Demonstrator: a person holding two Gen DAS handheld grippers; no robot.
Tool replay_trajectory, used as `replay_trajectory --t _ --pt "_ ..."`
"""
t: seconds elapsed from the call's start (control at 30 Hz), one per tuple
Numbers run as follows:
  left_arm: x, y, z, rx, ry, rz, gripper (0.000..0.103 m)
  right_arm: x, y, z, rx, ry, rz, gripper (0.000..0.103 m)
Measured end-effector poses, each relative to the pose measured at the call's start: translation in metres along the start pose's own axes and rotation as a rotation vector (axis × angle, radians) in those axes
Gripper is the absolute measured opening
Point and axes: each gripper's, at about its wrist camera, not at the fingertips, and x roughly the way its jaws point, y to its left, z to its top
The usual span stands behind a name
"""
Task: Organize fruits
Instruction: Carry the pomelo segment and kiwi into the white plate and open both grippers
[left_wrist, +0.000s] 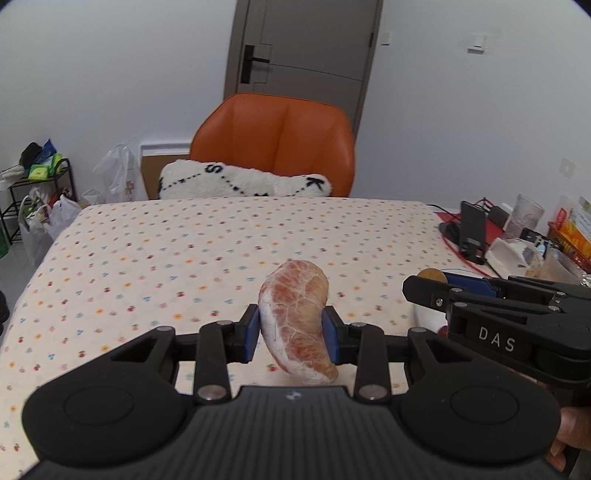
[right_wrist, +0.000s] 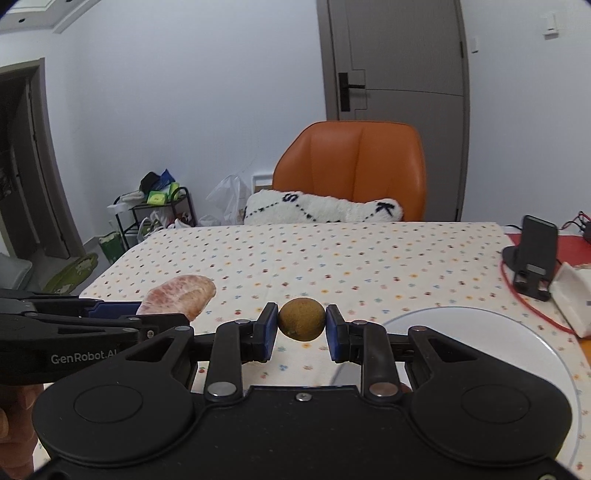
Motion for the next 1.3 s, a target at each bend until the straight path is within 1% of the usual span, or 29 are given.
replay_trajectory --t 0.4,0.77,1.13,1.3 --pt "0.004 -0.048 0.003 0.055 -0.005 -0.068 0.034 -0.029 -0.038 -0.009 0.046 -0.027 -0.061 0.026" --pt "0.015 -0.086 -0.001 0.099 0.013 -0.122 0.034 -0.046 -0.074 -0.023 0.084 -0.026 -0.109 0.026" --pt "0.027 -0.123 0.0 0.134 0.022 -0.16 0.034 -0.061 -0.113 -0.038 0.15 -0.036 -0.132 0.026" --pt "0.035 -0.132 0.0 0.142 0.031 -0.174 0.034 -0.061 -0.121 -0.041 0.166 -0.033 -0.127 0.026"
